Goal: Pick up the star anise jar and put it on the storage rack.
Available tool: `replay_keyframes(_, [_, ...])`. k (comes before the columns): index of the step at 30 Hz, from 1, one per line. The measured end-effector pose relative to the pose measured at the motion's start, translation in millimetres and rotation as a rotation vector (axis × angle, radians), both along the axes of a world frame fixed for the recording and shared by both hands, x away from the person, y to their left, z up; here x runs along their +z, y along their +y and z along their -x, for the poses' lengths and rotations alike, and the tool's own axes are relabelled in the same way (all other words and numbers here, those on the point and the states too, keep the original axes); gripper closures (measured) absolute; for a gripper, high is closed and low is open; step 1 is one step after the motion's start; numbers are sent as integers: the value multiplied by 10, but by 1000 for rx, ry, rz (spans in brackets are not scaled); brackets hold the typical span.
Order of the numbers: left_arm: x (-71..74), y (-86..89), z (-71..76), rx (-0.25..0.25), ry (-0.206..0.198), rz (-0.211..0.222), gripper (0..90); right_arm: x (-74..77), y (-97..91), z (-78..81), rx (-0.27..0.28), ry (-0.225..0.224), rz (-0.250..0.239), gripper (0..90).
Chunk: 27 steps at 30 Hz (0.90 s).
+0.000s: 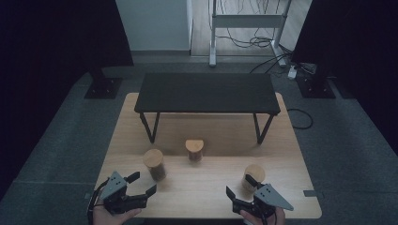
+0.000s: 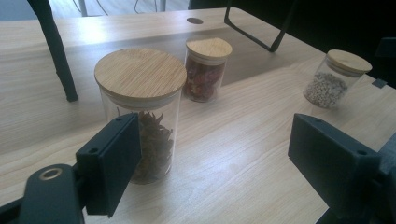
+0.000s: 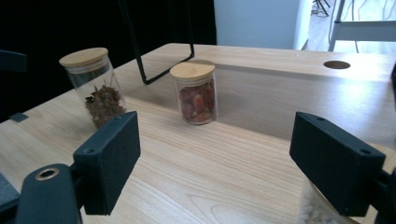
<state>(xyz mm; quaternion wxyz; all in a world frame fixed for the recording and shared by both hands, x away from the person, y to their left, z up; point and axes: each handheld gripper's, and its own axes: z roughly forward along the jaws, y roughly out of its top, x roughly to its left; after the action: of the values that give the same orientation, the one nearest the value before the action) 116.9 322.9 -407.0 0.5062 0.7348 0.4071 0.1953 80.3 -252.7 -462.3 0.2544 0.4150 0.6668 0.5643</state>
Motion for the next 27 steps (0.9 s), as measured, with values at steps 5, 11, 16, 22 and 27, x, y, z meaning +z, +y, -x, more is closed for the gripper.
replay_keyframes(5, [10, 0, 0, 15, 0, 3, 169, -24, -45, 20, 16, 5, -23, 159])
replay_keyframes(11, [-1, 51, -55, 24, 48, 47, 114, -24, -44, 92, 16, -3, -18, 159])
replay_keyframes(16, [-16, 91, -72, 28, 67, 54, 99, -14, -7, 123, 16, -12, -2, 160])
replay_keyframes(22, [-50, 134, -81, 17, 65, 73, 147, -28, 28, 130, 13, -2, 2, 162])
replay_keyframes(27, [-54, 90, -38, 25, 31, 48, 167, -33, 23, 133, 7, 10, -3, 162])
